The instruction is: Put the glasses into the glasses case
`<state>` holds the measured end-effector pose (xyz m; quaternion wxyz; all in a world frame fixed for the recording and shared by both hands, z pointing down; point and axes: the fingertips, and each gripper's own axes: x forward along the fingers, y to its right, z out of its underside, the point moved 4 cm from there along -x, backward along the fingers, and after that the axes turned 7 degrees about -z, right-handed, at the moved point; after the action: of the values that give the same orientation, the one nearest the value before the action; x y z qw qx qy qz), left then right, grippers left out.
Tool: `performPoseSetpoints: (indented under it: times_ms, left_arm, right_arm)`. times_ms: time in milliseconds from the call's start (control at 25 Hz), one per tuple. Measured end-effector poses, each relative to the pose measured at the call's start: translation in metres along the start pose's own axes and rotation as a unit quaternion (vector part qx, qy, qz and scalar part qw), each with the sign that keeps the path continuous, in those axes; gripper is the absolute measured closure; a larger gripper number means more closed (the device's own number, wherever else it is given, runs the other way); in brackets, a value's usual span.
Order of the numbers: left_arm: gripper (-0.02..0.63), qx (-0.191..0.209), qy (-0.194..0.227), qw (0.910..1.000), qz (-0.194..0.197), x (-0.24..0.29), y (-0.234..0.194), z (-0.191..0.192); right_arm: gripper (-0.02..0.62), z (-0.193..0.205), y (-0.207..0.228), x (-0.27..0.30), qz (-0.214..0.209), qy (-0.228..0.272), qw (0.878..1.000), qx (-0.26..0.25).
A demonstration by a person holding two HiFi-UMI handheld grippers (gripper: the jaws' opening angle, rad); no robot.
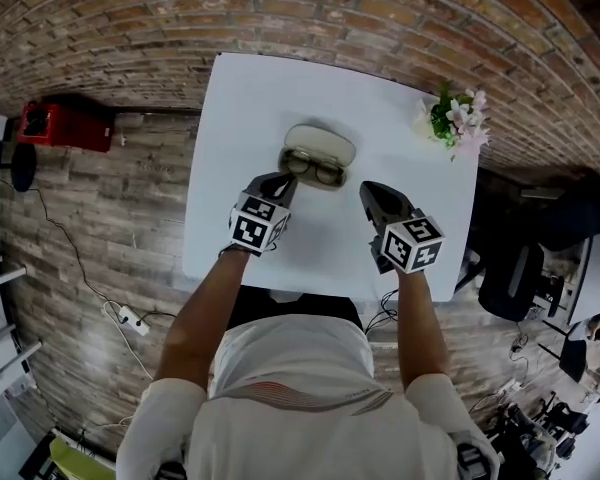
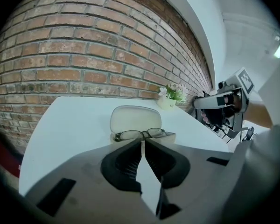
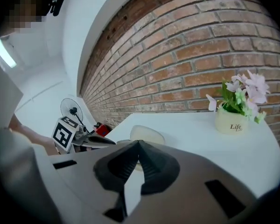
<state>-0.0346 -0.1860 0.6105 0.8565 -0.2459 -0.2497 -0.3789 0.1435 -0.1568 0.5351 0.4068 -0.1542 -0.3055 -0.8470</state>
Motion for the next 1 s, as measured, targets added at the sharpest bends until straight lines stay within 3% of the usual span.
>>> performPoseSetpoints:
  times_ms: [240, 560, 800, 1000]
  left_arm:
    - [0.571, -0.007, 0.028, 0.9996, -0.004, -0.015, 0.005, -0.023]
    - [0.572, 0.01, 0.108, 0.994, -0.009, -0.075, 0.023, -0.086]
    - [0.571, 0.036, 0.188, 0.981, -0.031, -0.145, 0.037, -0.137]
    - [0.571, 0.073, 0.247, 0.9645, -0.06, -0.202, 0.045, -0.173]
  right_arm:
    - [0.545, -0.012, -0.013, -0.027, 0.011, 0.03, 0.999, -0.019]
    - [0.545, -0.046, -0.031, -0.058, 0.037, 0.095, 0.994, -0.046]
    - [0.545, -0.085, -0.053, -0.093, 0.06, 0.147, 0.984, -0.082]
    - [0.545, -0.125, -0.074, -0.129, 0.078, 0.207, 0.969, -0.114]
